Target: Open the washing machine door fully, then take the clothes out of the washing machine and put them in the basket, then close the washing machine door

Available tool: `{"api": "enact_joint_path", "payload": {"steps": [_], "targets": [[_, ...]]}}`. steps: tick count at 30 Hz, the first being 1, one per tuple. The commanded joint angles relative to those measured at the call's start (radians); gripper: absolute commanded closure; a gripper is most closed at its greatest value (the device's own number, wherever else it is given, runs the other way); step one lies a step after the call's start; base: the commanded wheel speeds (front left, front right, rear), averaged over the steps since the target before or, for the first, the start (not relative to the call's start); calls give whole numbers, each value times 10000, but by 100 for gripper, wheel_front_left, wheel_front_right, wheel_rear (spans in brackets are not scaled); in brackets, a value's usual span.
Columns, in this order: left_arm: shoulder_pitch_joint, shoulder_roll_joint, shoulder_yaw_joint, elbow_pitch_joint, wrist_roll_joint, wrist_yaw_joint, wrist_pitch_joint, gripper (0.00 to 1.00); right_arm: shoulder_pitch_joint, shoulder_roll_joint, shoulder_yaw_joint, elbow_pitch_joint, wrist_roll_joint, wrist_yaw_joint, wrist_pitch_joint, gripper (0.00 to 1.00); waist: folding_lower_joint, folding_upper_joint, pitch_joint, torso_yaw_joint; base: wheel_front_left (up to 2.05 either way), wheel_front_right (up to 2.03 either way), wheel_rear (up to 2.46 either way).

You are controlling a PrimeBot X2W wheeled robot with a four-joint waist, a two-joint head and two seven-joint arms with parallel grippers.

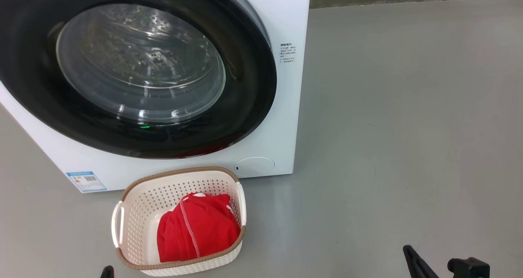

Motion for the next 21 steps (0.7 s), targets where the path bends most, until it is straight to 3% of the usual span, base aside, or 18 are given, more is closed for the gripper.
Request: {"api": "enact_joint_path", "payload": {"steps": [1,5,9,21], "targets": [[-66,141,70,-181,-296,-1,62,100,-130,-81,-45,-207,296,0,65,100,4,-1,-5,10,0,0,0],[-126,136,91,-208,-717,-2,178,100,-151,-43,-101,-284,696,-1,184,100,23,-1,-32,26,0,0,0],[-202,130,109,-214,-1137,-3,290,100,-189,-6,-155,-340,1094,-2,301,100,2,-1,-17,42,0,0,0],[-433,113,168,-251,-2398,-5,631,100,-307,105,-321,-524,2286,-4,654,100,1,-1,-25,89,0,0,0]]}}
